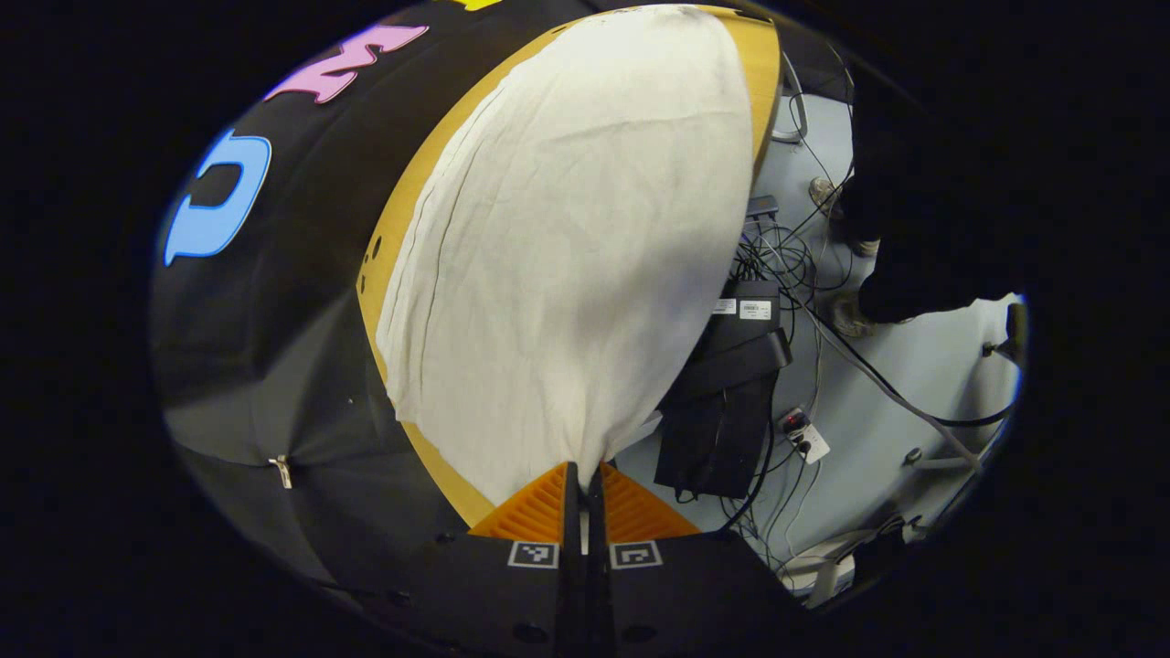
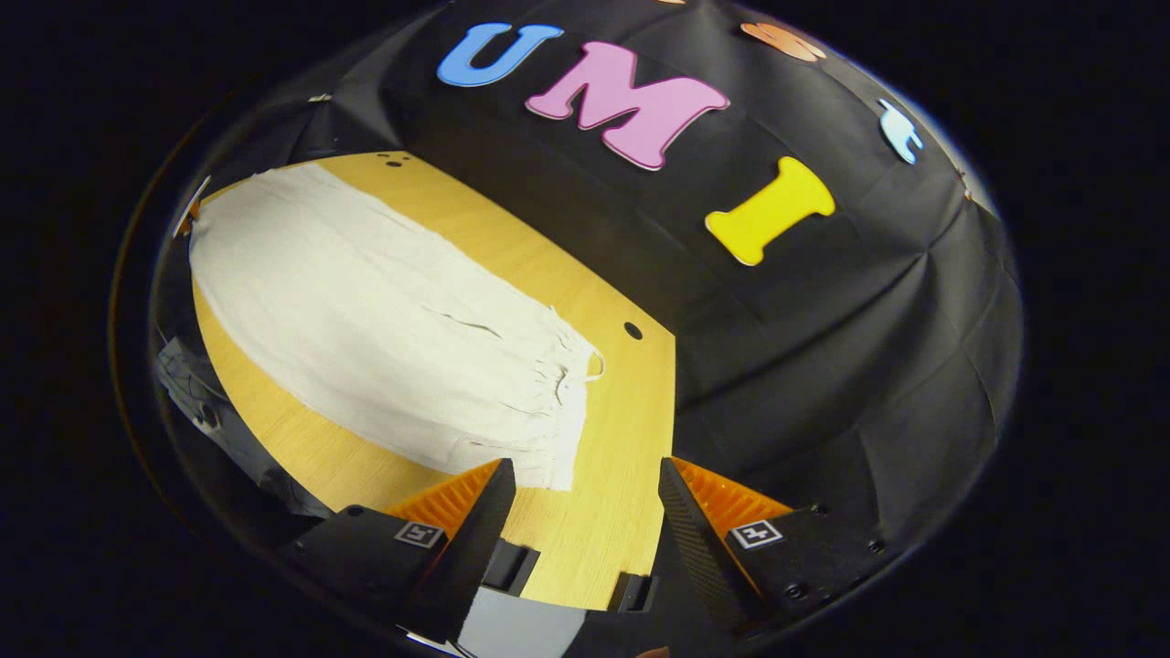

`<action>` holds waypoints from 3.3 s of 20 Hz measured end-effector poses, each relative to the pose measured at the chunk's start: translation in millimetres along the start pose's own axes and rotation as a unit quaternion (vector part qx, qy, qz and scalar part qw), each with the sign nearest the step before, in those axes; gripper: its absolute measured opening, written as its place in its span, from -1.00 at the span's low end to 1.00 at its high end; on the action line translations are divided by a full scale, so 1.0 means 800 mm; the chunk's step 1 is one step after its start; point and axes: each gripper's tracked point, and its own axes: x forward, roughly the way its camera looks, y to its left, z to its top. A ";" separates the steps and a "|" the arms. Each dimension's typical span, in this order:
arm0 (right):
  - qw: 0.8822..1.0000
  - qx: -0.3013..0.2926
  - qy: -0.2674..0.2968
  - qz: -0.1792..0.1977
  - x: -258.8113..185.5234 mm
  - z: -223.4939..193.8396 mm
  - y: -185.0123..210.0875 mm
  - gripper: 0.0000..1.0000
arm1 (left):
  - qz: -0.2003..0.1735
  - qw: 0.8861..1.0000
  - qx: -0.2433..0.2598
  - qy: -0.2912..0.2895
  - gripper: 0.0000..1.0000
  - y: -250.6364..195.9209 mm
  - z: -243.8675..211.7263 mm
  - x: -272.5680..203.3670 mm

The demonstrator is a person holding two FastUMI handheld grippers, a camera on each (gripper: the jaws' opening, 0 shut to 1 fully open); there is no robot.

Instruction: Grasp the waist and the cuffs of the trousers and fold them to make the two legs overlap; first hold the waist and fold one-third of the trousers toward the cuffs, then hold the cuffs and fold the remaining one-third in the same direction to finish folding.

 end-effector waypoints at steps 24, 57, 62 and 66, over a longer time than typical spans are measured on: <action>0.930 -0.278 0.052 0.236 0.167 -0.082 0.084 -0.89 | 0.067 0.982 -0.173 0.020 -0.89 0.120 0.085 -0.008; 0.947 0.281 0.129 0.083 0.372 0.084 0.007 -0.89 | 0.068 0.933 -0.347 0.074 -0.89 0.301 0.124 0.206; 0.927 0.340 0.129 0.087 0.378 0.093 0.012 -0.33 | 0.085 0.933 -0.339 0.084 -0.70 0.311 0.121 0.206; 0.888 0.449 0.085 0.059 0.361 0.119 -0.028 0.57 | 0.114 0.925 -0.350 0.088 0.41 0.333 0.102 0.196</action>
